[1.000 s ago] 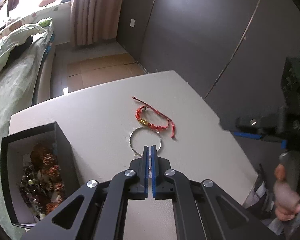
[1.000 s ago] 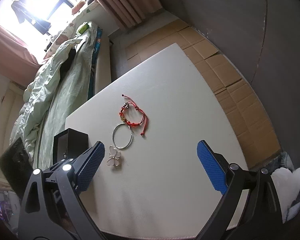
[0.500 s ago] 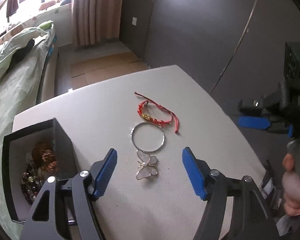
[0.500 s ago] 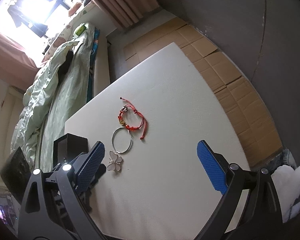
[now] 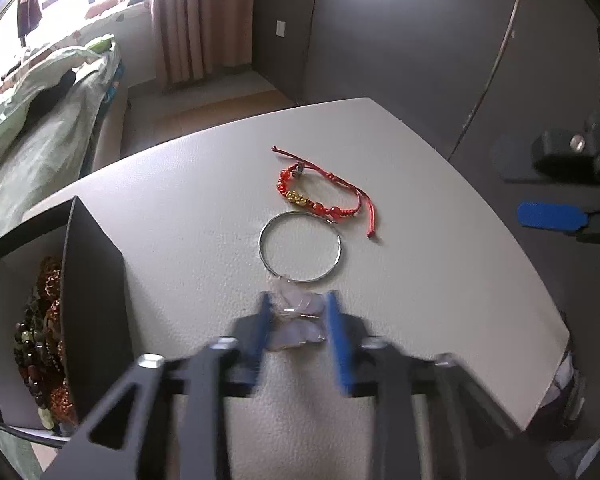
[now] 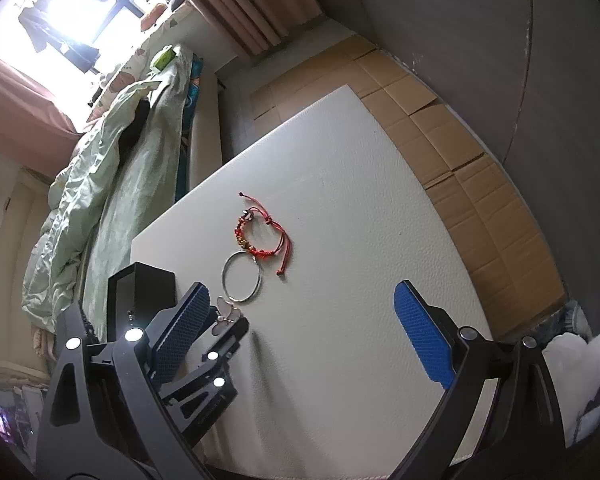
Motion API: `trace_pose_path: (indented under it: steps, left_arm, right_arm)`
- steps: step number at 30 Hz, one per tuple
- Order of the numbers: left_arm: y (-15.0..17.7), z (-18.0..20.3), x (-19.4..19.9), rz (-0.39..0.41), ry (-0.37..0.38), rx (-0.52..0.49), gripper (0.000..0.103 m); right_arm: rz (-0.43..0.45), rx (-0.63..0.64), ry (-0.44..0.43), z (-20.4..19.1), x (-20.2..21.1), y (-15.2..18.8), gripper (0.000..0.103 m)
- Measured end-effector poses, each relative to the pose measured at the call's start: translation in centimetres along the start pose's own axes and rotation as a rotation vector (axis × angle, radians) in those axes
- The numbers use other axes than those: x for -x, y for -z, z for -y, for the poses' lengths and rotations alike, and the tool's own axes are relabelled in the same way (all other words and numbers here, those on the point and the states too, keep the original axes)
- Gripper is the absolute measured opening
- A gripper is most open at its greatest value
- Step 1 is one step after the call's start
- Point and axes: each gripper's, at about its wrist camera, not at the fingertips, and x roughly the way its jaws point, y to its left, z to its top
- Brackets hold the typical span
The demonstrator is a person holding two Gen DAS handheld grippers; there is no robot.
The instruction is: Organize jewelry
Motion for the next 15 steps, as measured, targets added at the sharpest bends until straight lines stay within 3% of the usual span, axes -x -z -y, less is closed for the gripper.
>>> trace_pose_path:
  steps: [3, 7, 15]
  left_arm:
    - [-0.3, -0.8, 0.2, -0.004, 0.045, 0.028, 0.01]
    - [-1.0, -1.5, 1.2, 0.01, 0.077, 0.044, 0.009]
    - [-2.4, -3.4, 3.9, 0.058, 0.118, 0.092, 0.009]
  right_arm:
    - [-0.013, 0.021, 0.012, -0.4, -1.0, -0.1, 0.091]
    - [-0.035, 0.054, 0.016, -1.4, -2.5, -0.2, 0.078]
    - [-0.034, 0.09, 0.018, -3.1, -4.2, -0.7, 0.076]
